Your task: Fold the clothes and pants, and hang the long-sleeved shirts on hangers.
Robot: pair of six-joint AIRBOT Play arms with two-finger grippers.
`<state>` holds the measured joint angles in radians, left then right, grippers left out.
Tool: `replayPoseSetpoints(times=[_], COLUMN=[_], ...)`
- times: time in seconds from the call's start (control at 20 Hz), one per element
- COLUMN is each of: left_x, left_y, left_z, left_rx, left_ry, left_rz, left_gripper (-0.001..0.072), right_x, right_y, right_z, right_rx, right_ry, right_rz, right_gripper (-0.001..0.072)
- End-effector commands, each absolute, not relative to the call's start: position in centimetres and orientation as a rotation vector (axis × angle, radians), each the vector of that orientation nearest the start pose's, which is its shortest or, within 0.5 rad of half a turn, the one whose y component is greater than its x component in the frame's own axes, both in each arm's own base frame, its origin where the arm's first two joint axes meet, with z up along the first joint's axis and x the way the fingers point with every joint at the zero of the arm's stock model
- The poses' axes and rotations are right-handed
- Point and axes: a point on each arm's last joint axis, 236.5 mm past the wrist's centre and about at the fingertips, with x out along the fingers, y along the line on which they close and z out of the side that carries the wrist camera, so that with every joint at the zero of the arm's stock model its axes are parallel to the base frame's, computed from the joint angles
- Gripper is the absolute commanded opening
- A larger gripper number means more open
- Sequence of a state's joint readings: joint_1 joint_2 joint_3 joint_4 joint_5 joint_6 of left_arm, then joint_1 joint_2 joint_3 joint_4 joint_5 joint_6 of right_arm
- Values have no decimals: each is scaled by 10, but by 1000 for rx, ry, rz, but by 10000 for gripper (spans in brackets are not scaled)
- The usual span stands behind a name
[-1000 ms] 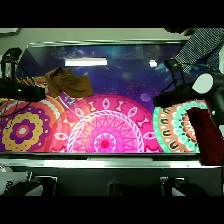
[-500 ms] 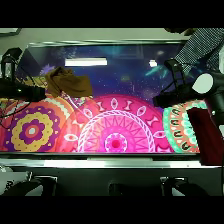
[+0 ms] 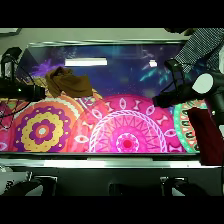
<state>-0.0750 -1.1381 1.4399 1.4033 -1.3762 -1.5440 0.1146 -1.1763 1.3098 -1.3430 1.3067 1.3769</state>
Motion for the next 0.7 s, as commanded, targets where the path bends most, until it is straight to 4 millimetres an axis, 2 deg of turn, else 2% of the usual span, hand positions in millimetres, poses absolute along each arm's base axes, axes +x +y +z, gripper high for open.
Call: replayPoseSetpoints(times=[0.0, 0.05, 0.1, 0.2, 0.25, 0.35, 0.5, 0.65], left_x=[388, 397, 410, 448, 468, 501, 550, 591], left_y=[-64, -57, -46, -20, -14, -2, -2, -6], left_z=[158, 160, 160, 157, 148, 108, 31, -19], left_rx=[-77, -111, -140, -104, -119, -148, -150, -162], left_ry=[1006, 980, 942, 844, 818, 846, 896, 863], left_rz=[-182, -126, -56, 37, 71, 131, 136, 124], left_gripper=[301, 613, 716, 714, 715, 714, 714, 713], right_x=[368, 368, 368, 368, 368, 367, 367, 367], right_y=[96, 96, 96, 96, 96, 99, 100, 100], right_z=[97, 97, 97, 97, 97, 98, 98, 98], right_rx=[-51, -51, -50, -50, -49, -41, -37, -37], right_ry=[1146, 1146, 1145, 1145, 1146, 1146, 1144, 1145], right_rz=[378, 378, 379, 379, 379, 386, 390, 390], right_gripper=[34, 34, 34, 34, 34, 34, 35, 36])
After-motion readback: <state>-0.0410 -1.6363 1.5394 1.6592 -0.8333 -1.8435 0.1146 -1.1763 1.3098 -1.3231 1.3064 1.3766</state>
